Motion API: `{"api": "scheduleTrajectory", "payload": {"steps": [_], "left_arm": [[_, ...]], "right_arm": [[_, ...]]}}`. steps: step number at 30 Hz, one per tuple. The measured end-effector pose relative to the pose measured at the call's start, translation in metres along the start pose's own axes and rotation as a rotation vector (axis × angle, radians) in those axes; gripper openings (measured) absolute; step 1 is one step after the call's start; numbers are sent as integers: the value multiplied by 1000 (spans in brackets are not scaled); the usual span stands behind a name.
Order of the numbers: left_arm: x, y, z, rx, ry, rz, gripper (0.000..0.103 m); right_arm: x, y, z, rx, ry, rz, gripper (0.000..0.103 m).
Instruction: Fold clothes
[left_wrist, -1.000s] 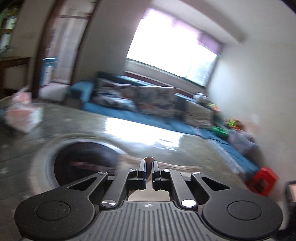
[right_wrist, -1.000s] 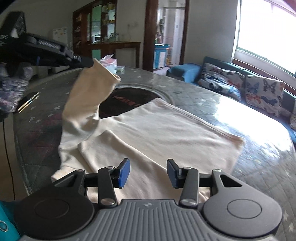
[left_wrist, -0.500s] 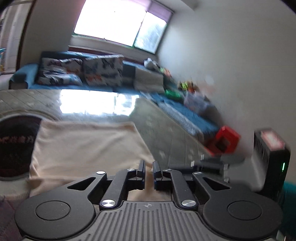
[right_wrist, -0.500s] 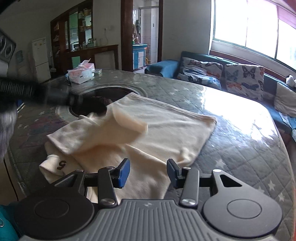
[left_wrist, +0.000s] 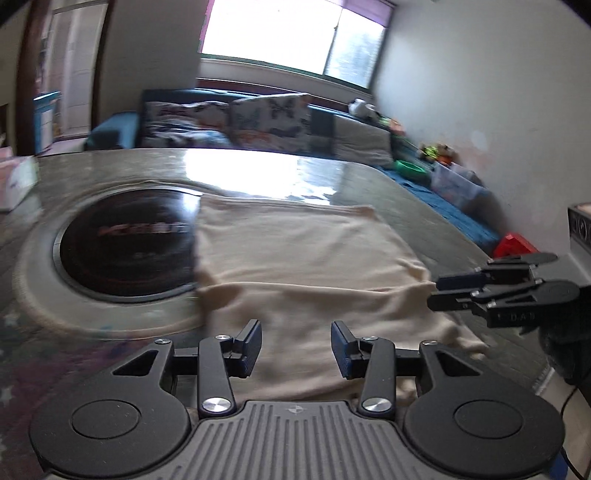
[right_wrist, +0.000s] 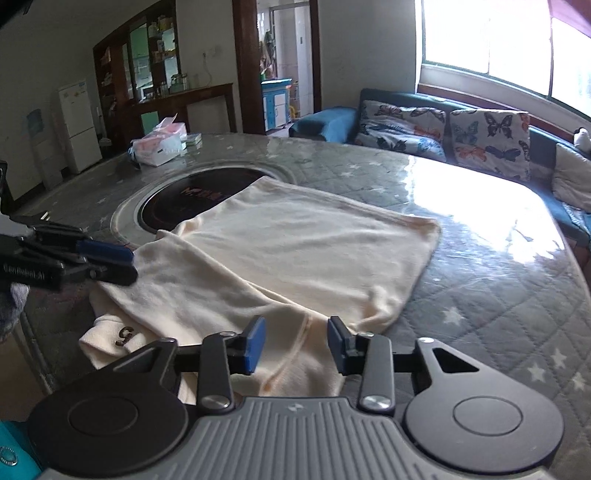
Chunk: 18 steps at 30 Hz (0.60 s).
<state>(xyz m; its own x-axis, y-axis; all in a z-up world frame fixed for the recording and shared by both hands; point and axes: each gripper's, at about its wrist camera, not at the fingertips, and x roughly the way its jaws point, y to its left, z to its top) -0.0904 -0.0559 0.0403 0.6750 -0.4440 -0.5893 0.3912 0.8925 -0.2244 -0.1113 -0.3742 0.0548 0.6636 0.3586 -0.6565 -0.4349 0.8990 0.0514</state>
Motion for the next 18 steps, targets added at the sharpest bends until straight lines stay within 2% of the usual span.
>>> {"api": "scheduleTrajectory", "payload": {"steps": [4,9,11,16,18], "left_arm": [[-4,16,2,-22,-6,29,44],[0,24,3,-27,-4,48,44],[2,24,7,-17,-11,43,44],[15,19,17,14,-23,25,44],[24,18,20,26,-19,19,39]], "right_arm": [[18,5,2,7,29,-12,32],[24,7,1,18,40,-33,11],[20,7,2,18,31,-42,7],[5,11,8,-11,15,-95,7],[7,11,8,-13,26,-102,7]]}}
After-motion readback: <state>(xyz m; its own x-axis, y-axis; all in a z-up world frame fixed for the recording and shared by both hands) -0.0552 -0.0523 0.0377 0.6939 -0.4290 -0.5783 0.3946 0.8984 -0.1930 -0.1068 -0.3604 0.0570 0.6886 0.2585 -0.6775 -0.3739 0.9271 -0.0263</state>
